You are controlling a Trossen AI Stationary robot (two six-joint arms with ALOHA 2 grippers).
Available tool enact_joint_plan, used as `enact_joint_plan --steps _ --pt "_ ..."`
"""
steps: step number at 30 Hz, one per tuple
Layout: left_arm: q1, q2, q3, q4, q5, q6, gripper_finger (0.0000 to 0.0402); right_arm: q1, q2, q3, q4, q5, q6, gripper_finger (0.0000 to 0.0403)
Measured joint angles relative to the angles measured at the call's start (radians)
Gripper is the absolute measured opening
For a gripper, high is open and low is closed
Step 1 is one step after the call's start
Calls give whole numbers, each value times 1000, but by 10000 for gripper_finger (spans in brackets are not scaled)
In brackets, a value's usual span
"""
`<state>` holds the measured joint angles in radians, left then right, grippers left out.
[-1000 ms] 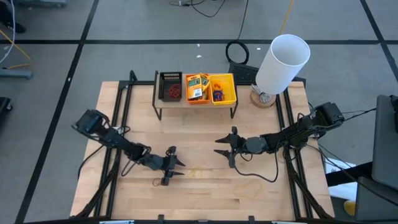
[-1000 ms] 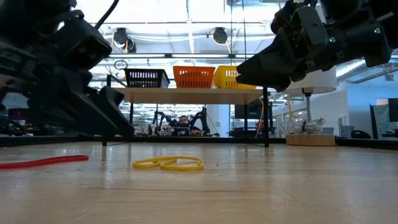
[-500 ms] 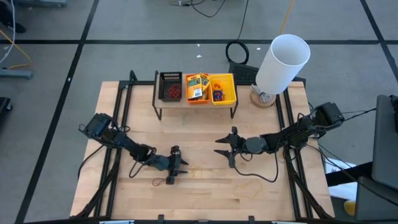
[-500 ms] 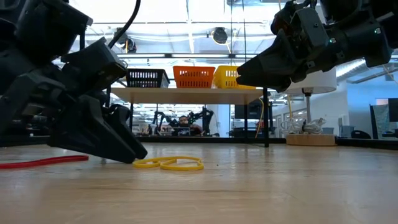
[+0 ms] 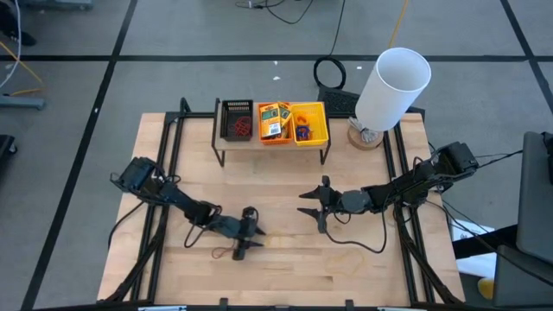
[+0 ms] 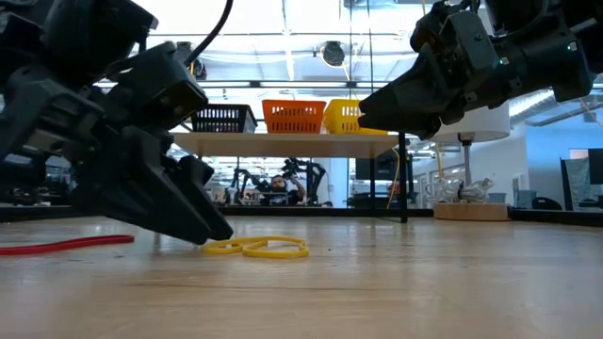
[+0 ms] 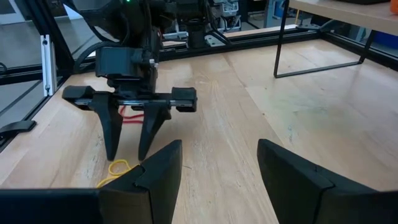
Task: Pick & Place Office Desk Supplies
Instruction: Put the yellow rubberband into the black bin on the shelf
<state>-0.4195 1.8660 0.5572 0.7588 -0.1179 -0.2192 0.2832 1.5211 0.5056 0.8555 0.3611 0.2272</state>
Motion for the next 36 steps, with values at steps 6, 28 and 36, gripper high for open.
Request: enact_joint_plan --steps 6,28,36 --pt "10 0 33 -24 2 7 172 0 0 0 0 0 0 199" --pt "30 222 221 -76 -10 -48 36 0 0 -1 0 1 1 199" --pt "23 95 215 -60 5 60 2 0 0 -1 0 2 0 199"
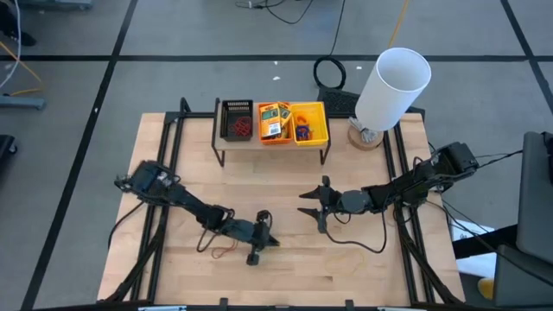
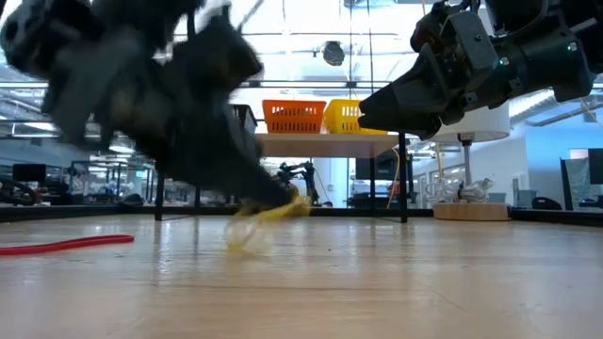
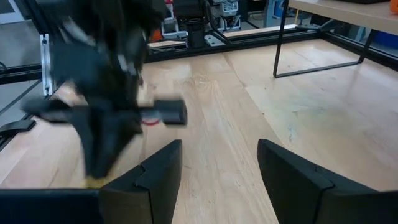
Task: Pick & Place Office Desk Supplies
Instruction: Put the yellow rubberband into the black bin on the shelf
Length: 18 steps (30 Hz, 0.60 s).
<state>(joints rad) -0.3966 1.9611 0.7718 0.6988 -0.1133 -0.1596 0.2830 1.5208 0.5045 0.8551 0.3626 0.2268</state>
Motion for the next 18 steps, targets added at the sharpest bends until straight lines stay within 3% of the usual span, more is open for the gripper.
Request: enact_joint_plan --steps 8,18 --pt "0 -248 2 -84 -73 73 0 0 0 0 -8 1 -1 199" --pt "12 -542 2 -269 -383 319 0 0 0 0 -10 2 -2 199"
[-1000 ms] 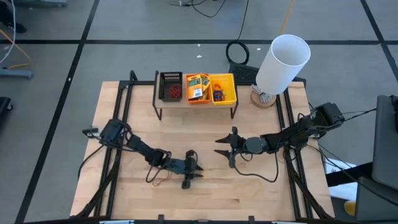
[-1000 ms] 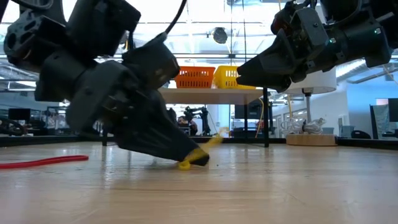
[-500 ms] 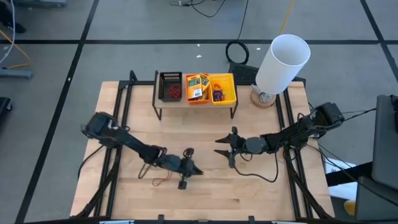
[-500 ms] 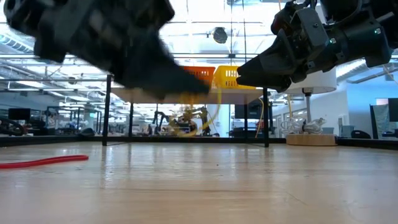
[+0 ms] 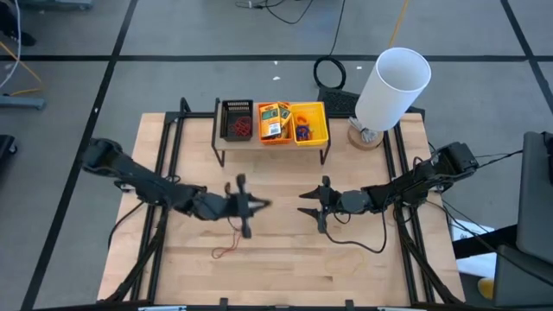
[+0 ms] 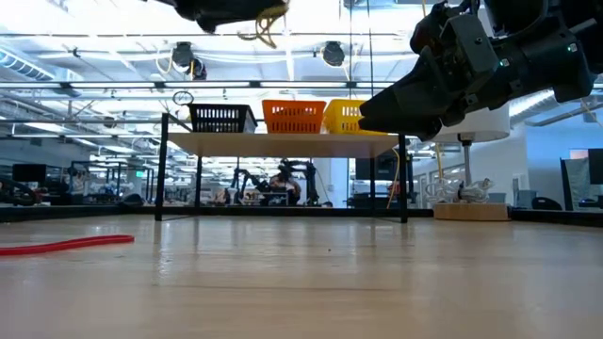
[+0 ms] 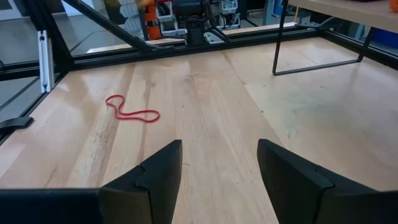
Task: Pick & Place Office Desk Supplies
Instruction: Put the yellow rubberband into the black bin on the shelf
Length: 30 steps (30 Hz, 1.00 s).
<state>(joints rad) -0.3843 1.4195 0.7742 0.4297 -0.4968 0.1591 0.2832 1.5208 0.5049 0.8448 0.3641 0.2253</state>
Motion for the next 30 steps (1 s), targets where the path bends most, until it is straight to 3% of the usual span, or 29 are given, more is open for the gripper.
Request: enact_joint_plan --steps 8,13,19,30 --pt "95 -134 0 -38 -375 179 0 0 0 0 -12 0 22 199" --pt "209 -182 0 -31 -489 259 0 0 0 0 -12 0 22 199" --pt "379 -219 1 -27 -510 262 0 0 0 0 -13 0 22 199" --pt "613 -207 1 -68 -401 233 0 0 0 0 -19 0 21 199"
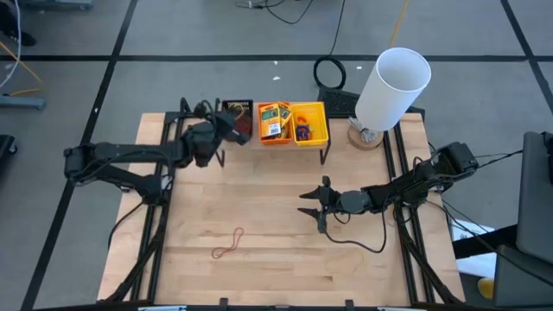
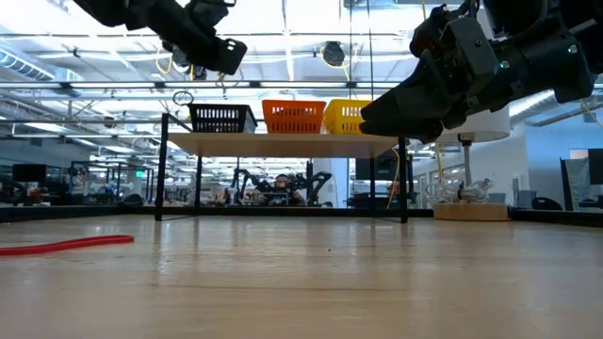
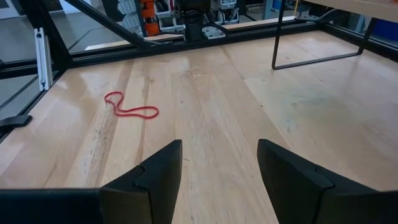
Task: Pick & Place Office Desk Supplies
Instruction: Put the yellow rubberband into the black bin on the shelf
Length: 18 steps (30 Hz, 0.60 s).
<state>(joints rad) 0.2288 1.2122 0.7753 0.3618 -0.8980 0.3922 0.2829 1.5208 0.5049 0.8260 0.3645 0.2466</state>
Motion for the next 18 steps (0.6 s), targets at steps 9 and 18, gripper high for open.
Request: enact_joint_plan --steps 9,18 --pt "64 -1 1 -126 190 -107 40 0 0 0 -1 0 0 199" --pt "99 -1 1 -230 274 -217 121 0 0 0 -1 0 0 199"
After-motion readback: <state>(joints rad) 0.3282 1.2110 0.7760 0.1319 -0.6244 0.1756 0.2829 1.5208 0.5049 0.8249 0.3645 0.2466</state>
